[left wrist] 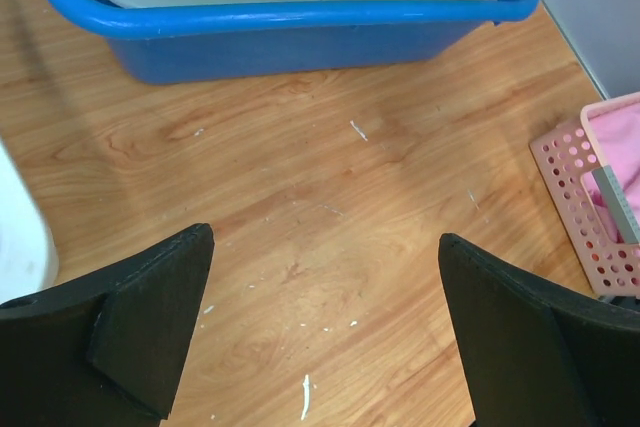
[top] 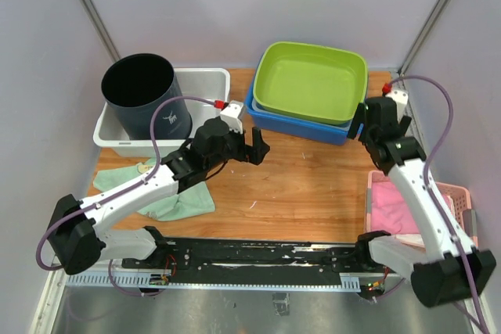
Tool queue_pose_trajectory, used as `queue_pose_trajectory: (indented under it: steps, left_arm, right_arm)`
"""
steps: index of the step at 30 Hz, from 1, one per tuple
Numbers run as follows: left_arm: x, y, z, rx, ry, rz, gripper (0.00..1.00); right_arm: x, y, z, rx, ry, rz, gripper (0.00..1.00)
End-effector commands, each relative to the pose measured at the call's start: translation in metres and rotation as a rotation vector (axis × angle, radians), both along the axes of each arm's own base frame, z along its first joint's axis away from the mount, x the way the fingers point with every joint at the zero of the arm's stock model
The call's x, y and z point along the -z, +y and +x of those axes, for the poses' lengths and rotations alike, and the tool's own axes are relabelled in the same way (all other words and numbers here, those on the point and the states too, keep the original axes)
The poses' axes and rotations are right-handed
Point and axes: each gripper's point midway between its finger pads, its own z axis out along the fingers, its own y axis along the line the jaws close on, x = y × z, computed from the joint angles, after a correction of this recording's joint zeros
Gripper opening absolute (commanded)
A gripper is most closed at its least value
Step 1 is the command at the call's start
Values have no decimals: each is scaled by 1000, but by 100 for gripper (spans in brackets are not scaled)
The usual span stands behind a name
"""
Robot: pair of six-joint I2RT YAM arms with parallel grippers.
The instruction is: Turn the large container upside down
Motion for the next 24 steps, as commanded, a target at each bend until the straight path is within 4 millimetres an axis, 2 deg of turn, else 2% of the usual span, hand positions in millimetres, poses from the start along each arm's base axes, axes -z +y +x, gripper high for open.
queue_pose_trajectory:
  steps: [1, 3, 7, 11, 13, 18, 20, 24]
  left_arm:
    - [-19, 5, 1, -37, -1, -37, 99]
    - [-16, 5, -2, -20, 13, -22, 99]
    - [-11, 7, -5, -14, 38, 10, 99]
    - [-5, 10, -8, -19, 56, 27, 99]
    - [-5, 12, -10, -17, 64, 32, 99]
    - [-7, 16, -11, -31, 66, 40, 99]
    - [-8, 19, -10, -43, 63, 46, 99]
    - [-8, 20, -8, -56, 67, 60, 99]
  right_arm:
    - [-21, 2, 53, -6, -7, 16, 86]
    - [-22, 7, 77, -24, 12, 45, 86]
    - [-14, 1, 119, 16, 65, 63, 83]
    - [0, -2, 155, 21, 108, 108, 66]
    - [8, -1, 169, 9, 135, 117, 63]
    - [23, 4, 192, -9, 180, 134, 48]
    - [26, 6, 196, -17, 186, 145, 36]
    - [22, 9, 198, -33, 171, 162, 21]
